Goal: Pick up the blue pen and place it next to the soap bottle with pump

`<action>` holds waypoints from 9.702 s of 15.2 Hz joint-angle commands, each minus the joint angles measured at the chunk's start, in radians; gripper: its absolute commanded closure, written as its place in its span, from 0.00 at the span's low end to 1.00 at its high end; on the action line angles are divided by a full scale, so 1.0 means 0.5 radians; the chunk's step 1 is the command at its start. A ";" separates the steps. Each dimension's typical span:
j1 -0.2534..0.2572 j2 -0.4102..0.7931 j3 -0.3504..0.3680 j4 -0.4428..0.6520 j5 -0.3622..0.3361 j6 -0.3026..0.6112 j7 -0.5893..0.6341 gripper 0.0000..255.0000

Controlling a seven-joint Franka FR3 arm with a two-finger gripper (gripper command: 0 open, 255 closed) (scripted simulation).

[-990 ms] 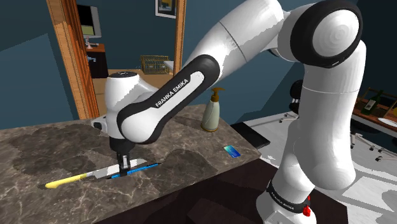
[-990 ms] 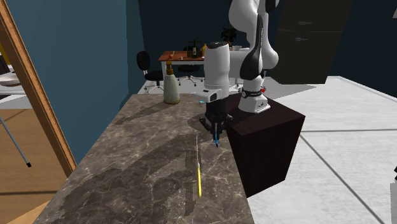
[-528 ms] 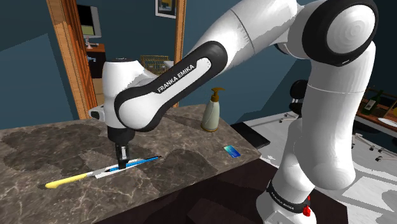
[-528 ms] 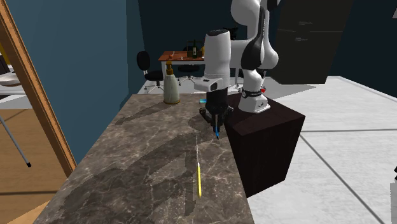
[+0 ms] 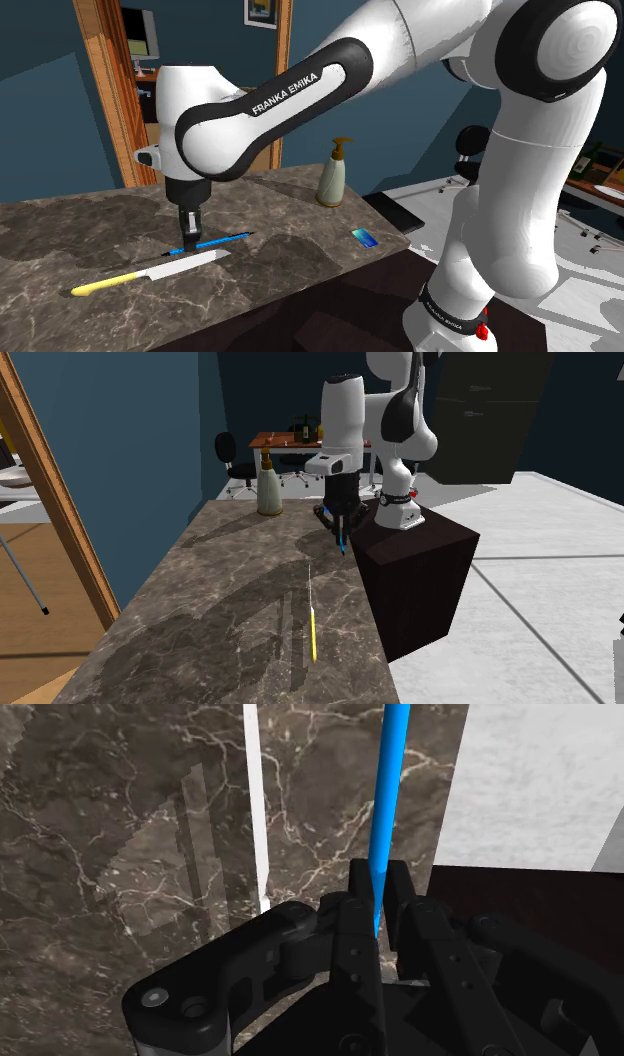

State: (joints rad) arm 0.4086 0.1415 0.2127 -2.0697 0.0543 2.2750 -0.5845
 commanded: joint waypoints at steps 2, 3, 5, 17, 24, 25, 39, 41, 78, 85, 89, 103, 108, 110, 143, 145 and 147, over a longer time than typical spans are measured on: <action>-0.002 -0.040 0.001 0.036 0.007 -0.076 0.000 1.00; -0.003 -0.052 0.001 0.049 0.009 -0.101 0.000 1.00; -0.004 -0.076 0.002 0.076 0.013 -0.152 -0.001 1.00; -0.010 -0.183 0.000 0.277 0.028 -0.458 0.004 1.00; -0.013 -0.219 -0.002 0.424 0.031 -0.640 0.011 1.00; -0.013 -0.222 -0.002 0.447 0.031 -0.666 0.012 1.00; -0.087 -0.320 -0.072 0.609 0.055 -0.935 -0.118 1.00; -0.133 -0.370 -0.121 0.553 0.067 -0.935 -0.216 1.00; -0.915 0.026 -0.968 0.991 0.169 -1.142 -1.844 1.00; -0.909 0.023 -0.964 0.800 0.173 -0.954 -1.861 1.00; -0.908 0.032 -0.963 0.704 0.179 -0.850 -1.873 1.00; -0.908 0.117 -0.953 0.434 0.222 -0.501 -1.926 1.00; -0.910 0.166 -0.947 0.361 0.246 -0.382 -1.950 1.00; -0.911 0.189 -0.945 0.335 0.256 -0.335 -1.960 1.00; -0.961 0.597 -0.865 0.159 0.451 0.225 -2.128 1.00; -0.961 0.597 -0.865 0.159 0.451 0.225 -2.128 0.00; -0.961 0.597 -0.865 0.159 0.451 0.225 -2.128 0.00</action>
State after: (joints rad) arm -0.0718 0.4398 -0.2199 -1.9900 0.2796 2.3876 -1.6485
